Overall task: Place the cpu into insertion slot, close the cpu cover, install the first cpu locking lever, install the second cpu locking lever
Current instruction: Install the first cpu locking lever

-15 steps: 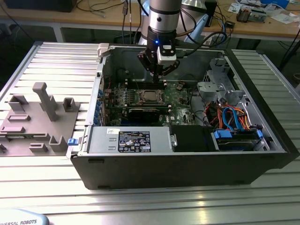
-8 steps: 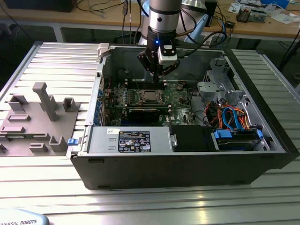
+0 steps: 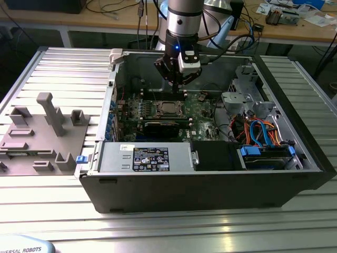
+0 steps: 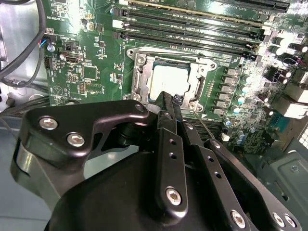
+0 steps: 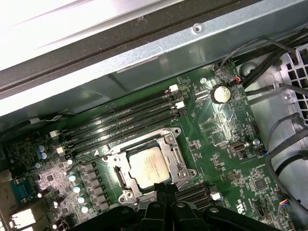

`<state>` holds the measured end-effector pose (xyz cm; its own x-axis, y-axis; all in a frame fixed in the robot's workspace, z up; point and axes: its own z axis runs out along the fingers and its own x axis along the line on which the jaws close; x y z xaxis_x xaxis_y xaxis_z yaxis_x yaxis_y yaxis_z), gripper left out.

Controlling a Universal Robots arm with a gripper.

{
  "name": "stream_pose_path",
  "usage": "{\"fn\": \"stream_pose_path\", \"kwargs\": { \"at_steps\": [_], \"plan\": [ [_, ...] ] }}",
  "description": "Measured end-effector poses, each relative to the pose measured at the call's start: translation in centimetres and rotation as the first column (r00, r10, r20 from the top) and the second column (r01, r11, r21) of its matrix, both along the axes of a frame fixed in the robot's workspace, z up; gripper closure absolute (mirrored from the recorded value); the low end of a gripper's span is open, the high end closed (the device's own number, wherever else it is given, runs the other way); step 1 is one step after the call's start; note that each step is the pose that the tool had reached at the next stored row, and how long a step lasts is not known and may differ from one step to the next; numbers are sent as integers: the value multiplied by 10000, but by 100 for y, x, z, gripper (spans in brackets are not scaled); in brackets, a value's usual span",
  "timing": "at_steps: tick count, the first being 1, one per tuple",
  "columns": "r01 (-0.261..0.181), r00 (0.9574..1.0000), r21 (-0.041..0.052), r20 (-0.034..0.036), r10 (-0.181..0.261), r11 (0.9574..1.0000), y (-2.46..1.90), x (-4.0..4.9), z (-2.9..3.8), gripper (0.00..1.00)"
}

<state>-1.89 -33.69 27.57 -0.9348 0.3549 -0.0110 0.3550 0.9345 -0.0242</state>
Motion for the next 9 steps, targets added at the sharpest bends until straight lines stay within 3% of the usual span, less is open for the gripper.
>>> {"fn": "stream_pose_path", "kwargs": {
  "at_steps": [9],
  "plan": [
    [-285, 9996, 0, 1, 285, 9996, 0, 0, 0, 89]
  ]
}}
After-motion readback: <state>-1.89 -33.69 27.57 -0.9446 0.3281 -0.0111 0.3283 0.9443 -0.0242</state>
